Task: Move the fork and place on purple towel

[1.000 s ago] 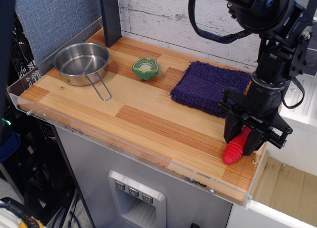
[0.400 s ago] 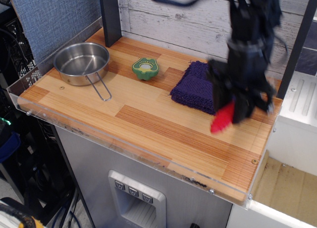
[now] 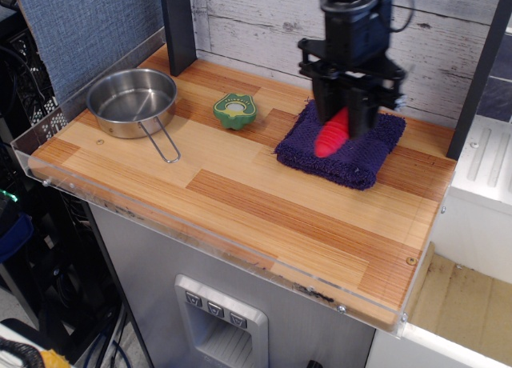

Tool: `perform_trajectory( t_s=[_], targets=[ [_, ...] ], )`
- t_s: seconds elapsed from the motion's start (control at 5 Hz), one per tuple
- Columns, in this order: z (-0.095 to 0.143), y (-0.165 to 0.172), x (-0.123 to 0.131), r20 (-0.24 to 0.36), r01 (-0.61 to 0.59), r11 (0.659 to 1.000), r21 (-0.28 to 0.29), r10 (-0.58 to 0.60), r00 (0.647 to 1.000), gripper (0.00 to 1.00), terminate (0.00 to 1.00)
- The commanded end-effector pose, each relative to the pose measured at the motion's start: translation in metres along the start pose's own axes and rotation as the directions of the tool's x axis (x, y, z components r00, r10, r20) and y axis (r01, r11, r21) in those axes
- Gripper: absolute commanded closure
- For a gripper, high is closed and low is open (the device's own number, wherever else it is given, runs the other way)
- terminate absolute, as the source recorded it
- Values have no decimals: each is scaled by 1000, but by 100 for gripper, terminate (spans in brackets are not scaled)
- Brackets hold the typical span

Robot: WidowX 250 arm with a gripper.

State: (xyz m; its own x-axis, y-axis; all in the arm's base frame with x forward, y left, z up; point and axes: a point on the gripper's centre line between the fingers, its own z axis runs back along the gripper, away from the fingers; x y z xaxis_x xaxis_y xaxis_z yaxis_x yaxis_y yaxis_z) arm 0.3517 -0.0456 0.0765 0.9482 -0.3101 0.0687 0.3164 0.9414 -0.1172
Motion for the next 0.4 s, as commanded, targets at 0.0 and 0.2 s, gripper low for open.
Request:
perform_trajectory(
  t_s=[0.0,0.2],
  targets=[
    [-11,27,17,-12,-51,998,39,52,999,100,0],
    [-21,22,17,-37,-49,998,43,51,998,100,0]
  ],
)
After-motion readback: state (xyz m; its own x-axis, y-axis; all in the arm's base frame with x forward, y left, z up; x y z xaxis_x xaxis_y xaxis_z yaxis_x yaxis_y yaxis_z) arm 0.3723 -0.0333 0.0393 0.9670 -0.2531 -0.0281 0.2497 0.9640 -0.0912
